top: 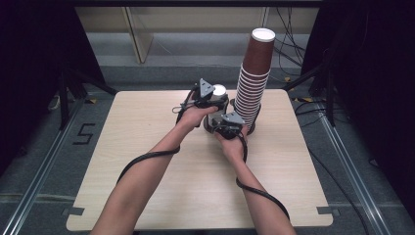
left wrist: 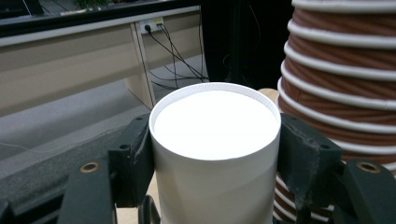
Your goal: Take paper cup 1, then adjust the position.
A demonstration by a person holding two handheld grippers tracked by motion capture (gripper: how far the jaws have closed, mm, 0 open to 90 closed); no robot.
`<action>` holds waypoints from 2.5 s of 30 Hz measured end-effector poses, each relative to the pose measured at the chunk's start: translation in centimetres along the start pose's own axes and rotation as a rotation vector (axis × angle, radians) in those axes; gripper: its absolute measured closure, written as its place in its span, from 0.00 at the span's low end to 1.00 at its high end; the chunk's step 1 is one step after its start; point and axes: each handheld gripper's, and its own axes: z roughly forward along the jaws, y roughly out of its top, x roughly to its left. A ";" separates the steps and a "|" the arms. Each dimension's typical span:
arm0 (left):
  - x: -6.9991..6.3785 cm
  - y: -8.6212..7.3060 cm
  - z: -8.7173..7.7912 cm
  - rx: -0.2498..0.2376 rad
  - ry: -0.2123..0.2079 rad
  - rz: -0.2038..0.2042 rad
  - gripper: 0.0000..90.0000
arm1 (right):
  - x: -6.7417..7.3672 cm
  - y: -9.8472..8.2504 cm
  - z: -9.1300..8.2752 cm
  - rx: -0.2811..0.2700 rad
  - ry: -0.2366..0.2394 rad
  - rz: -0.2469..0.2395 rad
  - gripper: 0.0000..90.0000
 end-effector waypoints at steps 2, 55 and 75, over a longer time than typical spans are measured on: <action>0.0 0.2 -0.1 -0.008 0.001 -0.002 0.37 | 0.0 0.2 -0.2 0.004 0.003 -0.002 0.41; -4.1 -1.6 -15.1 0.039 -0.110 0.064 0.36 | -0.9 -0.9 -16.3 -0.023 0.296 -0.078 0.19; -8.9 -4.3 -15.9 0.078 -0.233 0.048 0.36 | 2.7 -1.5 -17.5 -0.047 0.389 -0.093 0.17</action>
